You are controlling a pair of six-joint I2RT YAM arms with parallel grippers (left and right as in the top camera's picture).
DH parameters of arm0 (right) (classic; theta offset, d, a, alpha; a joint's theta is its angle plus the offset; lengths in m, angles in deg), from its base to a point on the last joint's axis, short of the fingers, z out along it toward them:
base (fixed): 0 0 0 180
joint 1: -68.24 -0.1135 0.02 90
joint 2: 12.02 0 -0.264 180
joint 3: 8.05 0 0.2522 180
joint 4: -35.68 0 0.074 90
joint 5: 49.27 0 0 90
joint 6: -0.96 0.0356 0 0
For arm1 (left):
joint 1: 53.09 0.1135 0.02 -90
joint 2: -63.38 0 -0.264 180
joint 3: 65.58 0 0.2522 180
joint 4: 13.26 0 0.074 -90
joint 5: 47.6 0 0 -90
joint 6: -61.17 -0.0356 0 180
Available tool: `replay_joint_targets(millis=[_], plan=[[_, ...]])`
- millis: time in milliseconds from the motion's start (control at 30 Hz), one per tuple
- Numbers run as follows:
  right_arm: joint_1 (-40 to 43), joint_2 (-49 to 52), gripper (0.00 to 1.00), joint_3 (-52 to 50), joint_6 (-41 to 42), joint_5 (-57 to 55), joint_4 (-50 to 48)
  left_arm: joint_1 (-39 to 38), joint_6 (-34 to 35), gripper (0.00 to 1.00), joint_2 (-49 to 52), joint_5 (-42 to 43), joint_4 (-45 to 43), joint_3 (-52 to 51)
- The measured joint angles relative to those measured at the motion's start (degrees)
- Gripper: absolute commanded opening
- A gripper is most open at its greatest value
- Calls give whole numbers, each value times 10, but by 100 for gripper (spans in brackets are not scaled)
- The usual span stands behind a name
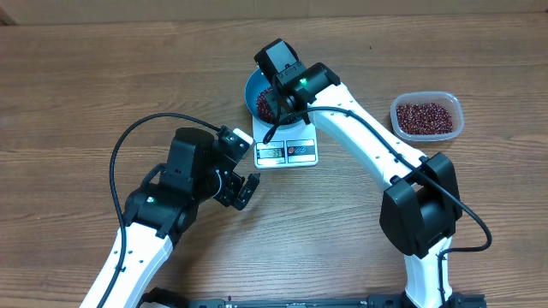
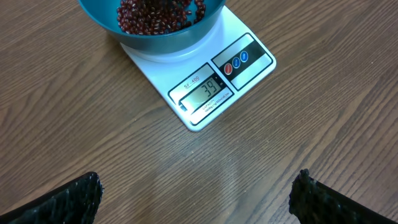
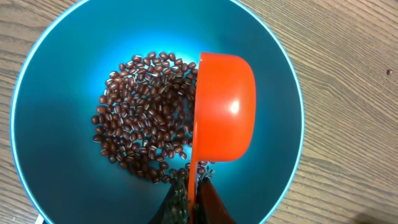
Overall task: Scoop item into bowl and weigh 150g on scale
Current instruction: 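Carry the red scoop over the teal bowl and tip beans in, then move the empty scoop back to the bean tub with the right gripper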
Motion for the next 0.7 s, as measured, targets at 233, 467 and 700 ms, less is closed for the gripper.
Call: replay_joint_targets(millis=[233, 467, 700], plan=[[8, -3, 4, 0, 0, 47, 3, 0, 0, 100, 0, 0, 0, 0], [69, -57, 4, 0, 0, 164, 38, 0, 0, 99, 0, 0, 0, 0], [206, -160, 4, 4, 0, 299, 112, 0, 0, 100, 0, 0, 0, 0]])
